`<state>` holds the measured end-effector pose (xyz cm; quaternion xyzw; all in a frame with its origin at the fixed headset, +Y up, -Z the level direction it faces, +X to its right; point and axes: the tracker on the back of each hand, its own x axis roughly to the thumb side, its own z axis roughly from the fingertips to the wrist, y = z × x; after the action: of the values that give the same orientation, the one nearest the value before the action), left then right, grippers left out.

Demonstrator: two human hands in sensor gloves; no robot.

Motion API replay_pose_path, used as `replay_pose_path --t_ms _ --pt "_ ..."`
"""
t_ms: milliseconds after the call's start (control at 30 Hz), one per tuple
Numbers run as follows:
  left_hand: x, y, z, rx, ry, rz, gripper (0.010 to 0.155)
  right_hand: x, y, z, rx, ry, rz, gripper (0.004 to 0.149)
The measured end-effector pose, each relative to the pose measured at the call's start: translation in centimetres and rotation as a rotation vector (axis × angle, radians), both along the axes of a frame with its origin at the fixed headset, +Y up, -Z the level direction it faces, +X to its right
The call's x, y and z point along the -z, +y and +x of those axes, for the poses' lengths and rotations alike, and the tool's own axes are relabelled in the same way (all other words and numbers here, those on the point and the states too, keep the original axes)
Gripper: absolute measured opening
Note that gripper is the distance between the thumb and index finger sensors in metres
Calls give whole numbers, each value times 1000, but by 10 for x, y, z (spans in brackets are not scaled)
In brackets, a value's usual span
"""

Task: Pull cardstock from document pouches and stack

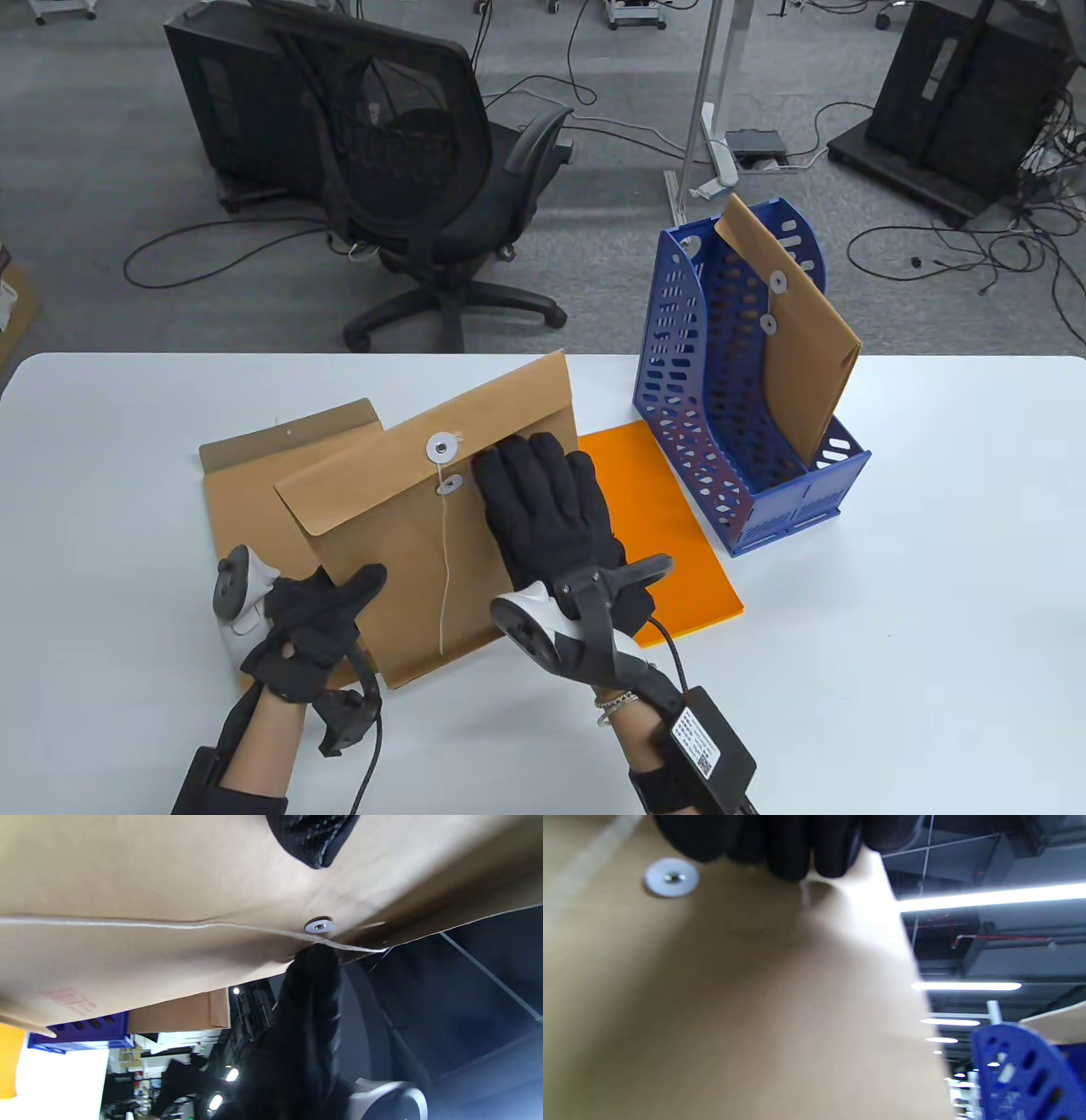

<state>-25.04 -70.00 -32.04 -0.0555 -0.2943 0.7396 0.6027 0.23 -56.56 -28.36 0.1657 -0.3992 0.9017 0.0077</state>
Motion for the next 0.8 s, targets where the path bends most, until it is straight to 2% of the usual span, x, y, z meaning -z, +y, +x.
replay_pose_path --t_ms 100,167,267,433,533,633,700,800 --pt "0 2 -5 8 41 32 51 -7 20 5 73 8 55 60" --pt "-1 4 -8 39 66 49 51 -12 32 9 116 53 87 55" --pt "-4 7 -11 72 167 99 50 -16 46 14 107 67 99 49" --pt "-6 6 -14 147 254 148 48 -15 63 20 60 72 13 44" --pt "-6 4 -16 170 268 151 48 -12 68 21 79 80 -32 41" --pt "-5 2 -17 196 298 164 47 -3 69 20 25 57 -99 39" --pt "-5 1 -19 207 302 154 47 1 68 19 -29 64 -167 46" --pt "-4 -3 -25 161 309 131 47 6 65 20 -80 139 -293 64"
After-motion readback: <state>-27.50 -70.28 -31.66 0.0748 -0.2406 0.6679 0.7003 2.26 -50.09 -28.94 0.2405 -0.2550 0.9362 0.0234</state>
